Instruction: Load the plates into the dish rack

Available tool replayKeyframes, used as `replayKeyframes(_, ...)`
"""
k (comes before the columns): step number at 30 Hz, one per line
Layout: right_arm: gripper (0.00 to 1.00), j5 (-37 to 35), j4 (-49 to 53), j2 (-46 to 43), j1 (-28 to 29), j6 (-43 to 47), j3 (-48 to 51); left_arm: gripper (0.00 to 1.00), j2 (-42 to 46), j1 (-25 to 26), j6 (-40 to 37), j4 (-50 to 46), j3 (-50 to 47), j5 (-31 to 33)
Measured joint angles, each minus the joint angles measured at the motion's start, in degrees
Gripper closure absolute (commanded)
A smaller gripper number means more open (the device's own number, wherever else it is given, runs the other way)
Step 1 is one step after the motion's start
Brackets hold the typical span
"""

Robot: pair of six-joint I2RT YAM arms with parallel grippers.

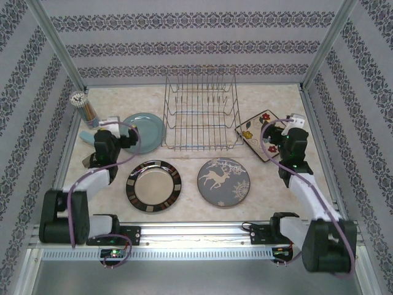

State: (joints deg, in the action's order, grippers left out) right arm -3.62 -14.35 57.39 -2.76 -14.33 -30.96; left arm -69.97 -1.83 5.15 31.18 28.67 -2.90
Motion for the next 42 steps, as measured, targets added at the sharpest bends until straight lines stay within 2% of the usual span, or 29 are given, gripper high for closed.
replayKeyframes(4,0.02,0.22,15.72,-4.85,-1.70,-7.30,-7.80,0.00,12.50,0.00,8.98,-10.88,6.97,3.17)
replayKeyframes(7,0.02,3.82,25.27,-5.14,-4.98,-12.63,-12.35,0.01,17.20,0.00,13.66,-17.79,12.20,3.58)
replayKeyframes(10,0.02,8.39,32.98,-4.33,-8.44,-17.29,-13.60,0.01,18.34,-0.48,17.79,-22.10,15.56,2.93)
replayKeyframes(16,0.02,16.81,42.18,0.79,-13.27,-23.17,-13.57,0.00,15.54,-2.43,23.08,-32.00,21.79,-3.50)
replayKeyframes(20,0.02,20.41,43.47,4.52,-14.97,-24.68,-13.42,0.00,10.03,-2.40,23.82,-36.92,29.86,-9.29)
replayKeyframes(24,0.02,24.61,42.93,8.55,-16.96,-24.83,-13.20,0.00,5.20,-0.70,23.41,-43.43,36.72,-10.19)
replayKeyframes(32,0.14,28.63,41.94,16.17,-17.75,-22.97,-13.14,0.00,-6.25,15.69,15.15,-55.30,49.59,-6.54)
replayKeyframes(35,0.15,28.74,40.59,17.00,-17.75,-22.58,-13.11,0.00,-9.07,18.36,13.27,-56.61,49.77,-7.96)
replayKeyframes(42,0.18,32.02,35.45,23.65,-17.77,-20.70,-12.55,0.00,-8.83,18.34,12.76,-56.08,43.76,-11.19)
